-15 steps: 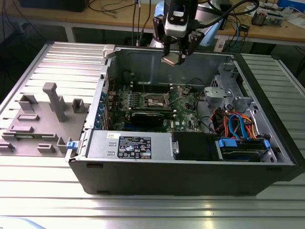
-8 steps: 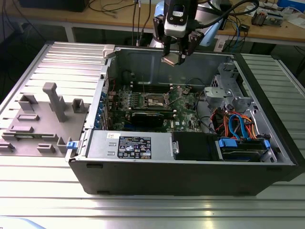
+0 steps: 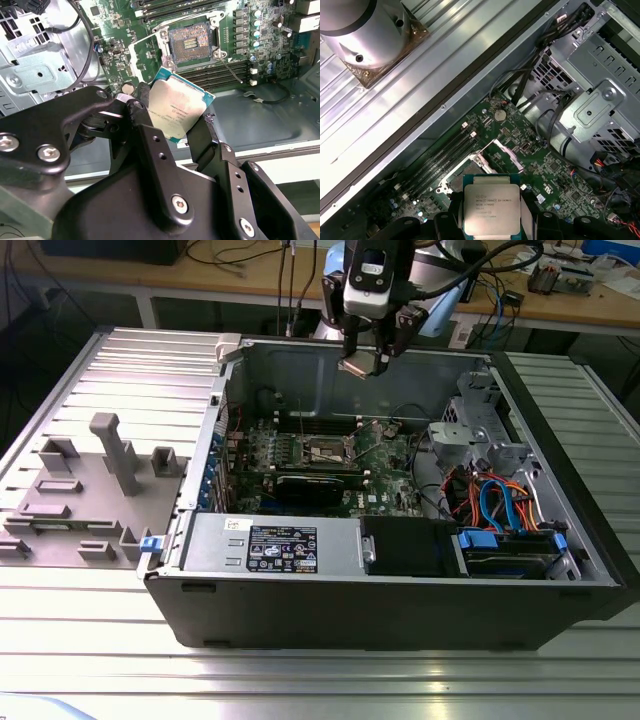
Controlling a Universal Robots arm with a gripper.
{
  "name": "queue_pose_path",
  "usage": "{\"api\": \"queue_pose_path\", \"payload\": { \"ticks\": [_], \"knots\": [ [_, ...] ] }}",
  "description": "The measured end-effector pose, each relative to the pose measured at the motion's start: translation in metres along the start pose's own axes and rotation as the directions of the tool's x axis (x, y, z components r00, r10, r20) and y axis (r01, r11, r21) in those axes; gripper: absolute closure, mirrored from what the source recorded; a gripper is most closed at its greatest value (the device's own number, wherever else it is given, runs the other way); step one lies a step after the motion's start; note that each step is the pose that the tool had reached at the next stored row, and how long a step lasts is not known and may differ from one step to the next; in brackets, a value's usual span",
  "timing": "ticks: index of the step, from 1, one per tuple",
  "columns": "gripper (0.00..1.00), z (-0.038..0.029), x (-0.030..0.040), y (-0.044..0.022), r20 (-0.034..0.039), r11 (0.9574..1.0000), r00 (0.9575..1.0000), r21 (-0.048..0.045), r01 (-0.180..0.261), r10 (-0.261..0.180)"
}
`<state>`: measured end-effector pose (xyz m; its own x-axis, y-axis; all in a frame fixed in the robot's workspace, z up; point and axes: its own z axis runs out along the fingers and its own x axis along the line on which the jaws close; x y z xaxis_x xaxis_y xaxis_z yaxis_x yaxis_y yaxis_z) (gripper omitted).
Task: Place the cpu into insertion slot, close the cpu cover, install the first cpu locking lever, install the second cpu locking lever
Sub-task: 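Place the cpu into insertion slot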
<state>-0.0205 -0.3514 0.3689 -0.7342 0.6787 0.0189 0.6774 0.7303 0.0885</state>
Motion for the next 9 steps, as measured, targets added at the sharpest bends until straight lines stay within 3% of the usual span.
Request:
{"api": "queue_pose_path", "payload": {
  "ticks": [9],
  "knots": [
    [0.46,0.0000,0.0000,0.0000,0.0005,1.0000,1.0000,-0.0001,-0.005,0.005]
  ]
}}
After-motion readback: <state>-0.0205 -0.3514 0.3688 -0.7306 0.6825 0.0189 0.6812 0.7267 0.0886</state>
